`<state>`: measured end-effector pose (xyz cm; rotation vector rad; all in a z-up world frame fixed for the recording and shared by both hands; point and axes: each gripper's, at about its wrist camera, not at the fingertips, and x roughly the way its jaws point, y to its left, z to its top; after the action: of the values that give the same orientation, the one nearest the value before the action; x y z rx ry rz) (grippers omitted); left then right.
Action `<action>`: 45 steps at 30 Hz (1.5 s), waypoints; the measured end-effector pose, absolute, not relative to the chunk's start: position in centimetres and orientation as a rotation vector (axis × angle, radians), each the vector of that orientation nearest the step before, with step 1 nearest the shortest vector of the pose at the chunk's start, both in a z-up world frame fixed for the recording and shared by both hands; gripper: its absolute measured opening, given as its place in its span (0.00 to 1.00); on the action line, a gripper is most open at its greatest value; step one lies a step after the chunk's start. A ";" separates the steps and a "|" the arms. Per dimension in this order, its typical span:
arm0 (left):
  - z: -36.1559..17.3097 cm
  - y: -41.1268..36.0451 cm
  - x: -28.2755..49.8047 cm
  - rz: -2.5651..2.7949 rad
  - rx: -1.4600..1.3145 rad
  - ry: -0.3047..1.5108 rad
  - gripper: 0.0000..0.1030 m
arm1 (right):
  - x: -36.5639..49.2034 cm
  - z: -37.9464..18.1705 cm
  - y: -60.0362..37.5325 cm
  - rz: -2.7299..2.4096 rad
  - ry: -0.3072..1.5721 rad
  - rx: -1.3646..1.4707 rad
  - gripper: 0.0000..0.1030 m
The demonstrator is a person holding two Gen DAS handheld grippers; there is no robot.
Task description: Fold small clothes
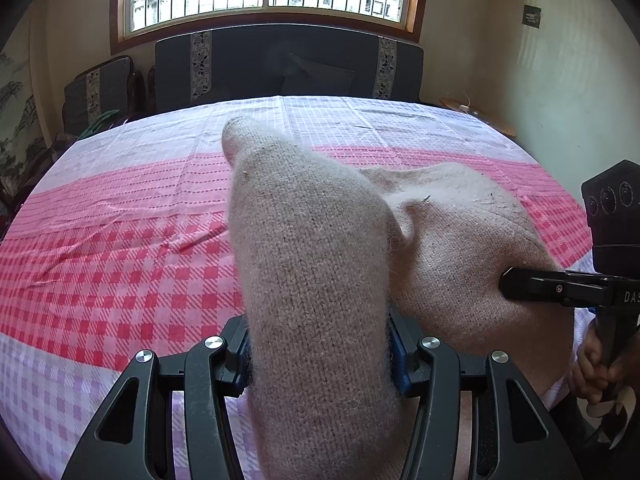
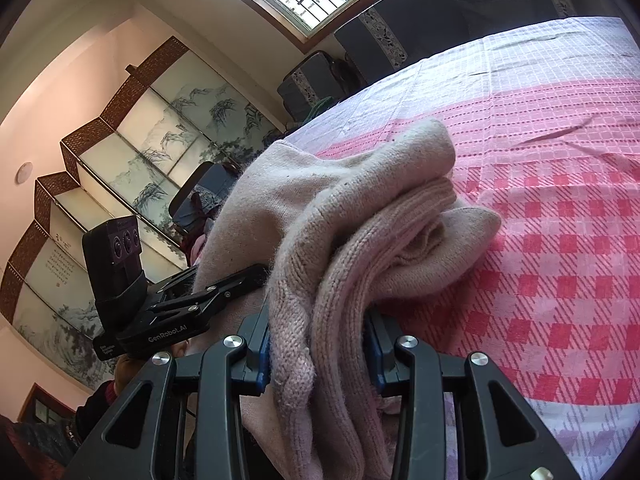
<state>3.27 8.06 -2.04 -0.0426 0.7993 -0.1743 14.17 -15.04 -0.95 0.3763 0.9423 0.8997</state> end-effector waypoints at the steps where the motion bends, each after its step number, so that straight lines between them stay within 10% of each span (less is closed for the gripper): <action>1: -2.2 8.1 3.2 -0.171 -0.043 0.797 0.52 | 14.1 -1.0 -15.0 0.893 0.942 0.366 0.34; 9: -3.0 8.3 2.3 -0.101 -0.024 0.746 0.67 | 13.2 -1.2 -14.0 0.834 0.939 0.271 0.36; 19: 1.8 7.1 -1.7 0.183 0.129 0.488 0.99 | 8.4 4.9 -13.8 0.678 0.674 0.103 0.62; 45: 6.3 4.4 -4.4 0.179 0.094 0.409 1.00 | 6.5 6.2 -15.7 0.632 0.595 0.099 0.69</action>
<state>-4.38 4.40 6.31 0.0937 0.4094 0.1788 6.47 -15.74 6.23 0.0987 0.5954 0.6319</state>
